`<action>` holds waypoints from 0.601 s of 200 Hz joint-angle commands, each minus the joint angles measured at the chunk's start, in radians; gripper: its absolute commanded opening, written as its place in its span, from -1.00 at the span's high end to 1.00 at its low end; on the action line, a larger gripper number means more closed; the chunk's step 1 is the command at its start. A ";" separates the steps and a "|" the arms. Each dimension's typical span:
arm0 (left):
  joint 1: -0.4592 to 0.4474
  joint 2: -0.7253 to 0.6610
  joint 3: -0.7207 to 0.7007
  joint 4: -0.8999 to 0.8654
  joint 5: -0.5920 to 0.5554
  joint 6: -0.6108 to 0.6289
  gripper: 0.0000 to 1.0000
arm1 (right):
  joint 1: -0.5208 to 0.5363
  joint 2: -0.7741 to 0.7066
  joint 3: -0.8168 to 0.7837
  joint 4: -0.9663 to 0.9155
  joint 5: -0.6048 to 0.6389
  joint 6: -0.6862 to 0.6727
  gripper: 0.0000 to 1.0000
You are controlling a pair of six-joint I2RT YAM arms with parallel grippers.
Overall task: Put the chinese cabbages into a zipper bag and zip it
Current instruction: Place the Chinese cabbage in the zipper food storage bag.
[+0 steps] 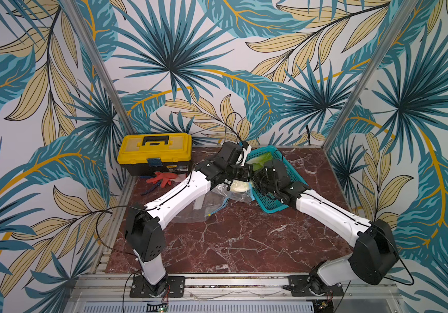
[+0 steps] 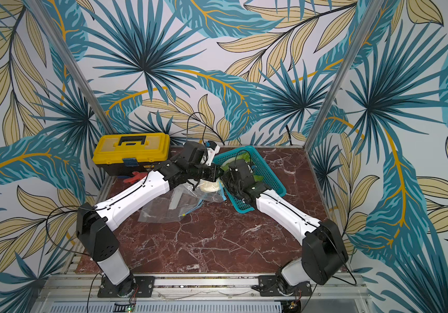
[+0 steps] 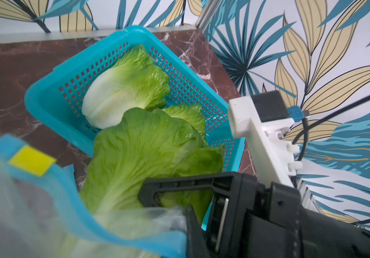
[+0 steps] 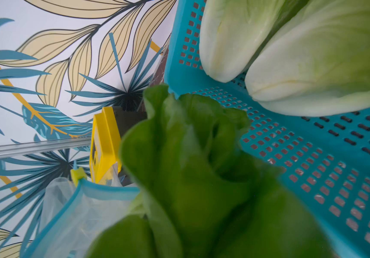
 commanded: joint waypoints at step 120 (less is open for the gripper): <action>-0.021 -0.008 -0.210 0.781 0.192 -0.159 1.00 | 0.102 -0.093 0.321 -0.404 0.142 -0.394 0.06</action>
